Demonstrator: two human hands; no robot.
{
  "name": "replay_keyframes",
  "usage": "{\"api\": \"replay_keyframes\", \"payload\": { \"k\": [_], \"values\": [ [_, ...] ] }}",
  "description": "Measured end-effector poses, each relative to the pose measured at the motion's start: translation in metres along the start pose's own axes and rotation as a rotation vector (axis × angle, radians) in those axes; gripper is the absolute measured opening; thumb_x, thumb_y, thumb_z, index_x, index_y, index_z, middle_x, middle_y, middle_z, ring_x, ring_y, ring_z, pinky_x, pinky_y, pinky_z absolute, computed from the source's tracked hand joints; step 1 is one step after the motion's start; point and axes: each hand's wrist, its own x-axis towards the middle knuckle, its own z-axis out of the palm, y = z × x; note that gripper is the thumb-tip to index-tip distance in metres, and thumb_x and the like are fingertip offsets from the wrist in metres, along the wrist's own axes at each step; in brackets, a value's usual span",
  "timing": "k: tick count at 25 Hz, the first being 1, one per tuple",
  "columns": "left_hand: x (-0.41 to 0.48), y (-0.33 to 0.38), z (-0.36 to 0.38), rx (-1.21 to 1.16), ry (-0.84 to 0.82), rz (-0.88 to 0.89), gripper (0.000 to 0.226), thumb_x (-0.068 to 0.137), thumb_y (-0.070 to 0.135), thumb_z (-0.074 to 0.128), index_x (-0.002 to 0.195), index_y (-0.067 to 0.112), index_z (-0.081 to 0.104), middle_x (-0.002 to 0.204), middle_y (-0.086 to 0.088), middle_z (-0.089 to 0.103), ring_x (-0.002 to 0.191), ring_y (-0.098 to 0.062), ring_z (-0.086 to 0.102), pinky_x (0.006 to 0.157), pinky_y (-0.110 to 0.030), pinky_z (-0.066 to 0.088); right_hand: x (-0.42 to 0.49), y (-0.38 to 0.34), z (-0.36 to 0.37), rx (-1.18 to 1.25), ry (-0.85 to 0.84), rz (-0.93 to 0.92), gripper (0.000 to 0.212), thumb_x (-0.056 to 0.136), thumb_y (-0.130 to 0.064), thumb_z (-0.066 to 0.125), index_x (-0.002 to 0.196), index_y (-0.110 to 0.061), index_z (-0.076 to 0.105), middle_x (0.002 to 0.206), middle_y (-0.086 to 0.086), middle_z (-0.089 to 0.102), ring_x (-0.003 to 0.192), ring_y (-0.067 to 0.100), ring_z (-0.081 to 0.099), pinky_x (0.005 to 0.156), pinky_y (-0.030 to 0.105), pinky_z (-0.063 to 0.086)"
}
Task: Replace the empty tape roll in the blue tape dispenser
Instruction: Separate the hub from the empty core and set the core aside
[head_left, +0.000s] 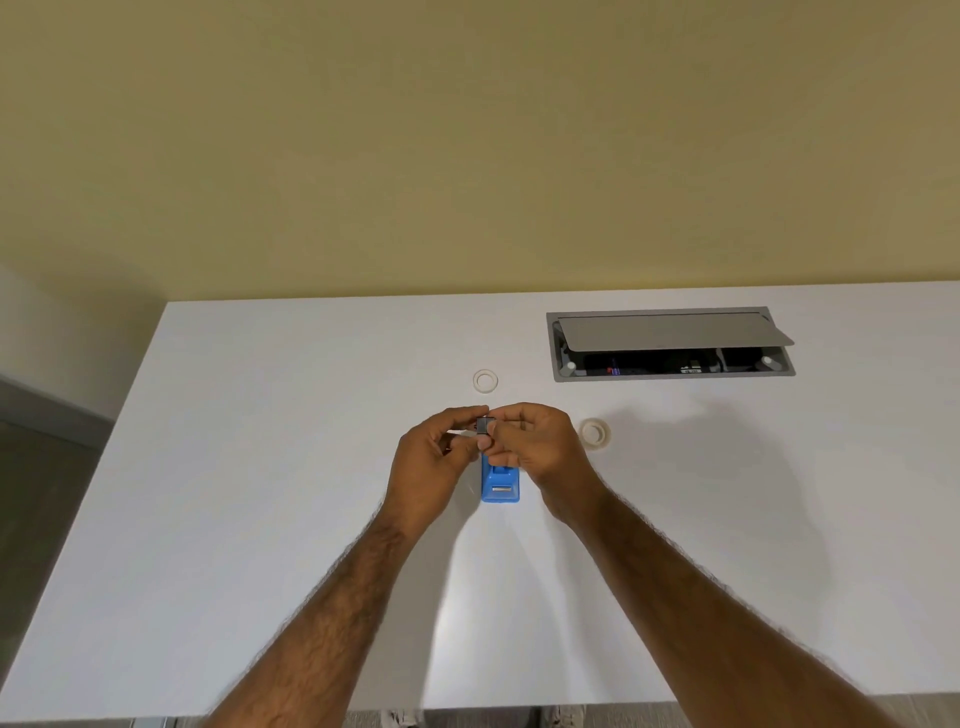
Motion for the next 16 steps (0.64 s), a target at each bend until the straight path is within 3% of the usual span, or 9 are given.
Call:
{"api": "replay_keyframes", "payload": {
  "k": [3,5,8,10,14,16],
  "values": [
    [-0.003,0.005,0.001,0.002,0.031,0.007,0.032,0.09,0.005,0.069,0.113,0.027,0.075,0.103,0.011,0.078,0.088,-0.015,0.074,0.085,-0.031,0.059,0.003,0.006,0.0,-0.03,0.023,0.038,0.016,0.089,-0.023,0.066,0.094,-0.007,0.069,0.083,0.016,0.074,0.069,0.021,0.07,0.071,0.033,0.061],
    [-0.005,0.005,0.003,0.001,0.059,-0.01,0.029,0.09,0.007,0.071,0.113,0.025,0.075,0.103,0.009,0.077,0.086,-0.014,0.074,0.083,-0.028,0.058,0.009,0.016,-0.005,-0.163,0.152,0.017,0.029,0.088,-0.035,0.066,0.083,-0.006,0.067,0.076,0.014,0.072,0.064,0.022,0.067,0.066,0.035,0.059],
    [-0.007,0.004,0.005,0.005,0.076,-0.031,0.028,0.09,0.009,0.071,0.113,0.026,0.074,0.103,0.008,0.077,0.082,-0.009,0.074,0.083,-0.028,0.058,0.02,0.036,-0.033,-0.618,0.361,-0.109,0.025,0.087,-0.03,0.061,0.071,-0.011,0.06,0.072,0.005,0.068,0.067,0.023,0.061,0.06,0.028,0.049],
    [-0.007,0.003,0.005,0.012,0.069,-0.036,0.028,0.09,0.009,0.071,0.113,0.024,0.074,0.101,0.007,0.077,0.081,-0.008,0.074,0.083,-0.028,0.058,0.023,0.046,-0.059,-0.928,0.435,-0.11,0.014,0.086,-0.023,0.055,0.081,-0.014,0.065,0.087,0.004,0.069,0.081,0.023,0.061,0.068,0.028,0.048],
    [-0.006,0.002,0.003,0.029,0.073,-0.034,0.027,0.09,0.008,0.07,0.113,0.023,0.074,0.1,0.011,0.078,0.08,-0.006,0.073,0.081,-0.022,0.055,0.031,0.059,-0.099,-1.24,0.362,-0.122,0.017,0.086,-0.016,0.053,0.101,-0.017,0.061,0.103,0.008,0.055,0.1,0.028,0.053,0.077,0.038,0.053],
    [-0.006,0.001,0.001,0.038,0.073,-0.031,0.028,0.09,0.008,0.07,0.113,0.023,0.074,0.1,0.012,0.078,0.08,-0.005,0.073,0.081,-0.022,0.056,0.037,0.063,-0.107,-1.275,0.234,-0.076,0.035,0.083,-0.016,0.056,0.117,-0.023,0.054,0.116,0.007,0.049,0.109,0.03,0.05,0.082,0.04,0.053]
  ]
}}
